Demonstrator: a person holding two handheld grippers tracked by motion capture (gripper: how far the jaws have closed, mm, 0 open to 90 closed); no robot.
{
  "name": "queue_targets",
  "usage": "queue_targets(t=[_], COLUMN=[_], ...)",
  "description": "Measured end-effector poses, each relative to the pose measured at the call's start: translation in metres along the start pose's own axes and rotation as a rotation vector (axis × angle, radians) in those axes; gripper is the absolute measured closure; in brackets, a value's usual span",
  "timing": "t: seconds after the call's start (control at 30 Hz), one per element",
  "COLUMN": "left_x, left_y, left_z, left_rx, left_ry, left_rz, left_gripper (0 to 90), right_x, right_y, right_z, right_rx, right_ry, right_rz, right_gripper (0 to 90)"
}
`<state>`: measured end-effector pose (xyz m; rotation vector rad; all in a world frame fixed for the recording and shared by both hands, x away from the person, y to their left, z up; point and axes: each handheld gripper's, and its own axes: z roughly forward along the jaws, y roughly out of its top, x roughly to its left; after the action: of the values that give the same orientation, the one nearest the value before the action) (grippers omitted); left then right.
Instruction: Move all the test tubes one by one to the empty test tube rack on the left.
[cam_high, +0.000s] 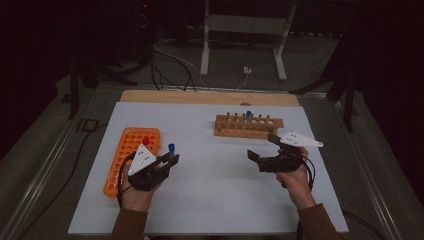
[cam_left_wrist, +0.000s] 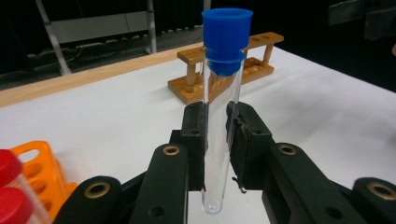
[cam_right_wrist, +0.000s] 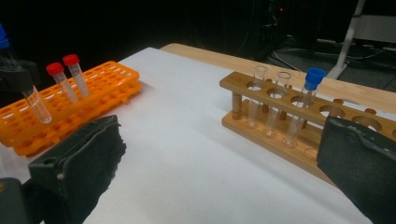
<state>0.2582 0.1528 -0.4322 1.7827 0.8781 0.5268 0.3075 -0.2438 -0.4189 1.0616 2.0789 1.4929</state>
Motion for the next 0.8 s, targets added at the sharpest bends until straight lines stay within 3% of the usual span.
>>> queue_targets(t=[0.5,0.8], left_x=[0.030,0.043], left_y=[-0.010,-0.028], left_z=[-0.026,-0.035], left_rx=[-0.003,0.005], left_ry=[0.078,0.144], left_rz=[-0.015,-0.011], left_gripper=[77.4,77.3], right_x=[-0.003,0.000], right_y=[0.000,0.001], right_z=[-0.003,-0.002], right_rx=[-0.004,-0.008], right_ry=[0.001,0.007], right_rz=[0.002,-0.002], right_gripper=[0.3,0.3])
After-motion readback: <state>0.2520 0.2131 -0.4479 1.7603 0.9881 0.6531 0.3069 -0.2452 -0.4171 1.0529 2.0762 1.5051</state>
